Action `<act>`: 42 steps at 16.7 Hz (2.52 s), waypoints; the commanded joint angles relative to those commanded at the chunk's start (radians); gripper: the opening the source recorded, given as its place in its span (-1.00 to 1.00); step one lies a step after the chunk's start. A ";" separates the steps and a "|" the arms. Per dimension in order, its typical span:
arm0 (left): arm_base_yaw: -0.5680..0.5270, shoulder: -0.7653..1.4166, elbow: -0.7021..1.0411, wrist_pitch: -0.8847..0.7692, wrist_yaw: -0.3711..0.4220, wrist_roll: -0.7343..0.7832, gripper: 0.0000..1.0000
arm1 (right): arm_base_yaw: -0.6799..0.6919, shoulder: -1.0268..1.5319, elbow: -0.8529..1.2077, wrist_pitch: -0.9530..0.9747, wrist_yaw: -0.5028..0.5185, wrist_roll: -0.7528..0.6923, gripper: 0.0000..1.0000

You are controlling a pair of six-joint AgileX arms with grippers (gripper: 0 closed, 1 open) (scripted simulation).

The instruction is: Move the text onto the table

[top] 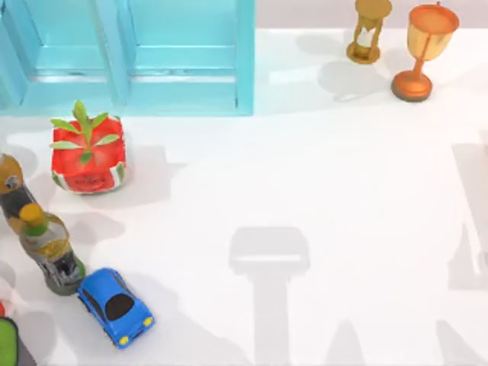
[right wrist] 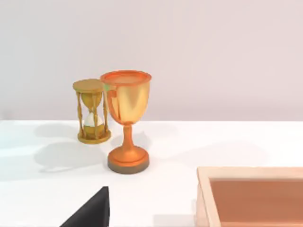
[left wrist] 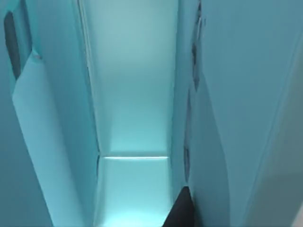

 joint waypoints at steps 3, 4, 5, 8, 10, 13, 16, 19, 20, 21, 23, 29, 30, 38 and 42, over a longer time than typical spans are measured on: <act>0.000 0.000 0.000 0.000 0.000 0.000 -1.00 | 0.000 0.000 0.000 0.000 0.000 0.000 1.00; 0.000 0.000 0.000 0.000 0.000 0.000 -1.00 | 0.000 0.000 0.000 0.000 0.000 0.000 1.00; 0.000 0.000 0.000 0.000 0.000 0.000 -1.00 | 0.000 0.000 0.000 0.000 0.000 0.000 1.00; 0.000 0.000 0.000 0.000 0.000 0.000 -1.00 | 0.000 0.000 0.000 0.000 0.000 0.000 1.00; 0.001 -0.004 -0.002 -0.002 0.001 0.001 -1.00 | 0.000 0.000 0.000 0.000 0.000 0.000 1.00; 0.026 -0.072 -0.030 -0.054 0.021 0.009 -1.00 | 0.000 0.000 0.000 0.000 0.000 0.000 1.00; 0.074 -0.233 -0.092 -0.168 0.065 0.028 -1.00 | 0.000 0.000 0.000 0.000 0.000 0.000 1.00; 0.136 -0.456 -0.171 -0.312 0.121 0.053 -1.00 | 0.000 0.000 0.000 0.000 0.000 0.000 1.00; 0.158 -0.534 -0.197 -0.362 0.141 0.063 -1.00 | 0.000 0.000 0.000 0.000 0.000 0.000 1.00; 0.180 -0.610 -0.223 -0.411 0.161 0.073 -1.00 | 0.000 0.000 0.000 0.000 0.000 0.000 1.00; 0.222 -0.746 -0.270 -0.504 0.198 0.091 -1.00 | 0.000 0.000 0.000 0.000 0.000 0.000 1.00; 0.285 -0.914 -0.340 -0.641 0.253 0.120 -1.00 | 0.000 0.000 0.000 0.000 0.000 0.000 1.00; 0.285 -0.914 -0.340 -0.641 0.253 0.120 -1.00 | 0.000 0.000 0.000 0.000 0.000 0.000 1.00; 0.129 -0.894 -0.292 -0.584 0.096 -0.033 -1.00 | 0.000 0.000 0.000 0.000 0.000 0.000 1.00; -0.143 -0.855 -0.241 -0.493 -0.183 -0.336 -1.00 | 0.000 0.000 0.000 0.000 0.000 0.000 1.00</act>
